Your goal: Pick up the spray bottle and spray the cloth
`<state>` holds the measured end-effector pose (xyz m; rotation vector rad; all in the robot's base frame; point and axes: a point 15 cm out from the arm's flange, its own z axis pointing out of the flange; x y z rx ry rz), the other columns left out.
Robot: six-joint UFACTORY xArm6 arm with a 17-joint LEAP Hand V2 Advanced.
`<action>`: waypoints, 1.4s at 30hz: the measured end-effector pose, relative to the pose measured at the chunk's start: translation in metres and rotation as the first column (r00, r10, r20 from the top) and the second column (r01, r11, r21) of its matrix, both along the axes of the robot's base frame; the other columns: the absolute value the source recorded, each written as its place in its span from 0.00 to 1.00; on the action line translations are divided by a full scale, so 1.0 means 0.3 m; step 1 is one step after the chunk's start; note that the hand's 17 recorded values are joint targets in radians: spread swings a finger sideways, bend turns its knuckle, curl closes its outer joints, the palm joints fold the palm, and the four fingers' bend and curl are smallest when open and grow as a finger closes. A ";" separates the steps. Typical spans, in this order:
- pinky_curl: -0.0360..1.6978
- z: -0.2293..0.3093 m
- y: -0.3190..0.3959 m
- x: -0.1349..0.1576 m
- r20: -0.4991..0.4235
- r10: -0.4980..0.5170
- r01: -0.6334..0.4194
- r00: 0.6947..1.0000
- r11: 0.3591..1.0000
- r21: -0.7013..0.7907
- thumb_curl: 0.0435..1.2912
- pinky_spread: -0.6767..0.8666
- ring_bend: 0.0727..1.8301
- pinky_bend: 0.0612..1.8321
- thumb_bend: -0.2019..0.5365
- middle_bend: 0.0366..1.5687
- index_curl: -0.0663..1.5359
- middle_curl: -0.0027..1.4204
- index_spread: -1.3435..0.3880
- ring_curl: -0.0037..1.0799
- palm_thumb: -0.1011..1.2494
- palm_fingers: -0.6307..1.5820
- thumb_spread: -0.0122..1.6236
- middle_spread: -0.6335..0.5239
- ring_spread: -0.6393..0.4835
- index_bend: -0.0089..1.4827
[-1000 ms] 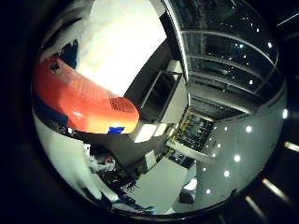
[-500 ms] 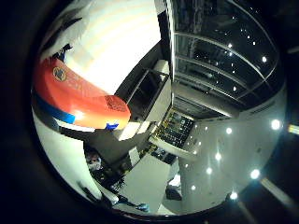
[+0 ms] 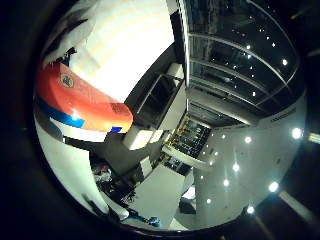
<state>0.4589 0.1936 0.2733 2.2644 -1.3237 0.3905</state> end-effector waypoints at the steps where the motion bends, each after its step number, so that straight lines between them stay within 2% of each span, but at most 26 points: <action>1: 0.88 0.014 0.018 -0.003 0.000 -0.001 0.001 1.000 0.999 0.033 0.59 0.34 0.79 0.51 0.25 0.88 0.50 0.44 0.67 0.58 0.87 0.82 0.55 0.48 0.43 0.79; 8: 0.88 0.106 0.141 -0.042 -0.008 0.021 -0.018 1.000 0.971 0.237 0.60 0.34 0.80 0.51 0.26 0.88 0.50 0.44 0.67 0.58 0.87 0.82 0.55 0.48 0.43 0.79; 15: 0.88 0.235 0.292 -0.083 0.032 0.062 -0.069 0.998 0.891 0.449 0.60 0.34 0.80 0.51 0.26 0.88 0.51 0.43 0.67 0.58 0.88 0.82 0.55 0.49 0.43 0.79; 21: 0.89 0.396 0.425 -0.078 0.146 0.099 -0.168 0.984 0.769 0.617 0.60 0.34 0.80 0.51 0.26 0.88 0.51 0.43 0.67 0.58 0.88 0.82 0.54 0.48 0.43 0.79; 25: 0.90 0.490 0.511 -0.056 0.232 0.091 -0.232 0.968 0.672 0.703 0.61 0.34 0.80 0.51 0.25 0.88 0.51 0.43 0.67 0.58 0.88 0.82 0.54 0.49 0.43 0.78; 27: 0.90 0.511 0.549 -0.052 0.245 0.083 -0.242 0.966 0.625 0.742 0.61 0.34 0.80 0.51 0.25 0.88 0.51 0.43 0.67 0.58 0.88 0.82 0.54 0.49 0.43 0.78; 30: 0.90 0.488 0.588 -0.040 0.238 0.055 -0.228 0.970 0.555 0.800 0.61 0.34 0.80 0.51 0.25 0.88 0.51 0.43 0.67 0.58 0.88 0.82 0.54 0.49 0.43 0.78; 36: 0.90 0.385 0.622 0.050 0.260 -0.057 -0.214 0.964 0.416 0.884 0.62 0.34 0.80 0.50 0.26 0.88 0.51 0.43 0.67 0.58 0.88 0.82 0.53 0.49 0.43 0.78; 42: 0.90 0.166 0.582 0.120 0.219 -0.180 -0.151 0.959 0.331 0.932 0.62 0.34 0.80 0.50 0.25 0.88 0.51 0.43 0.67 0.58 0.88 0.82 0.53 0.49 0.43 0.78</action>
